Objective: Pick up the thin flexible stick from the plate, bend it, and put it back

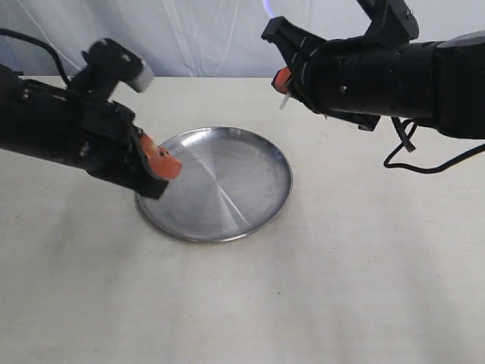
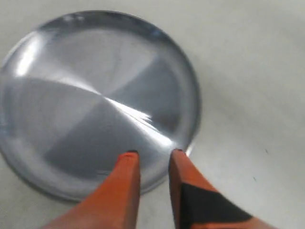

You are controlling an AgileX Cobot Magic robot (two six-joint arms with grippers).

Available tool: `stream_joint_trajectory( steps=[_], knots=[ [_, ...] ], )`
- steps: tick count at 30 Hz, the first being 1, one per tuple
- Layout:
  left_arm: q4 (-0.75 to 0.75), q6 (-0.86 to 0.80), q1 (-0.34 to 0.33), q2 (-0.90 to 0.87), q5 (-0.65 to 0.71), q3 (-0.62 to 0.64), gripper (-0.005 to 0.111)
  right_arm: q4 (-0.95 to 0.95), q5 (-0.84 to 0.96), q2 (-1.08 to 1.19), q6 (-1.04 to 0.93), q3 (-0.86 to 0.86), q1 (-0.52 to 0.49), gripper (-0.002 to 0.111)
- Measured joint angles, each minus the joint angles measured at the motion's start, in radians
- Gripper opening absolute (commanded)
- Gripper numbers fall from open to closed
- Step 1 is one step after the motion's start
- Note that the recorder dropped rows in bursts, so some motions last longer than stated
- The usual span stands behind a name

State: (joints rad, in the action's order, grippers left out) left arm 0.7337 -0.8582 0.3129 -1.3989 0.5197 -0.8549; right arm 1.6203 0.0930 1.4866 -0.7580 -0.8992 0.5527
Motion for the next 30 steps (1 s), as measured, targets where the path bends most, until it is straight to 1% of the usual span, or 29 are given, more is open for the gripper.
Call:
stream_joint_trajectory(
  steps=[1, 4, 8, 11, 12, 13, 15, 17, 18, 19, 23, 24, 25, 26, 29, 30],
  knots=[
    [0.000, 0.036, -0.022, 0.005, -0.014, 0.000, 0.000, -0.010, 0.014, 0.014, 0.000, 0.000, 0.000, -0.001],
    [0.000, 0.156, -0.116, 0.024, -0.054, 0.000, 0.000, -0.026, 0.079, 0.091, 0.000, -0.004, 0.000, -0.001],
    [0.000, 0.217, -0.226, 0.045, -0.064, 0.000, 0.000, -0.032, 0.158, 0.230, 0.000, -0.042, 0.000, -0.001],
    [0.000, 0.237, -0.275, 0.058, -0.064, 0.000, 0.000, -0.033, 0.217, 0.324, 0.000, -0.098, 0.000, 0.000],
    [0.000, 0.241, -0.282, 0.064, -0.064, 0.000, 0.000, -0.033, 0.235, 0.351, 0.000, -0.118, 0.000, 0.004],
    [0.000, 0.244, -0.287, 0.066, -0.064, 0.000, 0.000, -0.033, 0.253, 0.375, 0.000, -0.137, 0.000, 0.010],
    [-0.002, 0.248, -0.291, 0.068, -0.064, 0.000, 0.000, -0.039, 0.273, 0.409, 0.000, -0.164, 0.000, 0.028],
    [-0.004, 0.248, -0.291, 0.068, -0.064, 0.000, 0.000, -0.042, 0.282, 0.432, 0.000, -0.181, 0.000, 0.043],
    [-0.006, 0.248, -0.291, 0.068, -0.064, 0.000, 0.000, -0.043, 0.284, 0.437, 0.000, -0.186, 0.000, 0.048],
    [-0.006, 0.248, -0.291, 0.068, -0.064, 0.000, 0.000, -0.043, 0.284, 0.443, 0.000, -0.190, 0.000, 0.049],
    [-0.008, 0.248, -0.291, 0.068, -0.062, 0.000, 0.000, -0.052, 0.271, 0.442, 0.000, -0.196, 0.000, 0.049],
    [-0.008, 0.248, -0.291, 0.068, -0.062, 0.000, 0.000, -0.055, 0.268, 0.442, 0.000, -0.196, 0.000, 0.047],
    [-0.008, 0.248, -0.291, 0.068, -0.062, 0.000, 0.000, -0.057, 0.263, 0.442, 0.000, -0.196, 0.000, 0.043],
    [-0.008, 0.248, -0.291, 0.068, -0.062, 0.000, 0.000, -0.060, 0.261, 0.442, 0.000, -0.196, 0.000, 0.034],
    [0.004, 0.248, -0.291, 0.071, -0.062, 0.000, 0.000, -0.118, 0.255, 0.413, 0.000, -0.196, 0.000, -0.001],
    [0.011, 0.248, -0.291, 0.075, -0.062, 0.000, 0.000, -0.163, 0.253, 0.389, 0.004, -0.196, 0.000, 0.000]
  ],
)
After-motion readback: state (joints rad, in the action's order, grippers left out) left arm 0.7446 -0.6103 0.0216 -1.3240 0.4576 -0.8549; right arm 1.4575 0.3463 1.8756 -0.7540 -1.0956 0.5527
